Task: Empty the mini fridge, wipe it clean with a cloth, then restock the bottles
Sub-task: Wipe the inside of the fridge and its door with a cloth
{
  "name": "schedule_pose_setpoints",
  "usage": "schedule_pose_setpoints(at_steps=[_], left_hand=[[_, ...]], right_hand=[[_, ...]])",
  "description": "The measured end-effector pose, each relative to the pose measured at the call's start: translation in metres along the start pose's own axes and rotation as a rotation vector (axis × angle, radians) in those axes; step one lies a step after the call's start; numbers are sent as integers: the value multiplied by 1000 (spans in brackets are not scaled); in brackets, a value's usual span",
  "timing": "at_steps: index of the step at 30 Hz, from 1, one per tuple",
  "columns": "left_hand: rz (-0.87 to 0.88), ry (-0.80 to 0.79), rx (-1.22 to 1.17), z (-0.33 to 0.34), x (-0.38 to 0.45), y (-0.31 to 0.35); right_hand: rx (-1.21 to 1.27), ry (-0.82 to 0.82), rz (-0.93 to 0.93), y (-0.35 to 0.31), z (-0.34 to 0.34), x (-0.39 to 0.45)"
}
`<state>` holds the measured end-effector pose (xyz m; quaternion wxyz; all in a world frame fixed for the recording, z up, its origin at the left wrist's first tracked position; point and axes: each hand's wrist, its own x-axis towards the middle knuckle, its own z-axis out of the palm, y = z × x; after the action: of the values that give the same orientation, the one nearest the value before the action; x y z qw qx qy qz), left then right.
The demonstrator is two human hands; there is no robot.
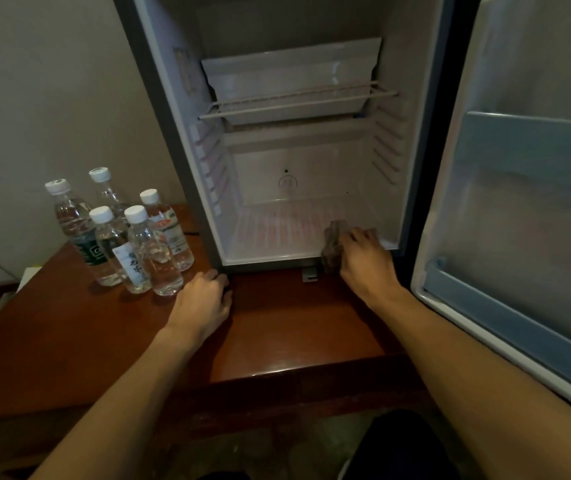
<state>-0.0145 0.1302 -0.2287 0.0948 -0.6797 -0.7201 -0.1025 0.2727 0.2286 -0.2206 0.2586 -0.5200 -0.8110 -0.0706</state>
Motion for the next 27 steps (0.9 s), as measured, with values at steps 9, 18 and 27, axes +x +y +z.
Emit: schedule_pose_setpoints(at_steps=[9,18,27], left_hand=[[51,-14,65,-1,0,-2],[45,48,43,9,-2,-6],[93,54,81,6,-1,-5]], right_hand=[[146,-38,-301,-93,29,12],[123,-120,-247,-137,74,48],[178,-195,-89,-152,77,102]])
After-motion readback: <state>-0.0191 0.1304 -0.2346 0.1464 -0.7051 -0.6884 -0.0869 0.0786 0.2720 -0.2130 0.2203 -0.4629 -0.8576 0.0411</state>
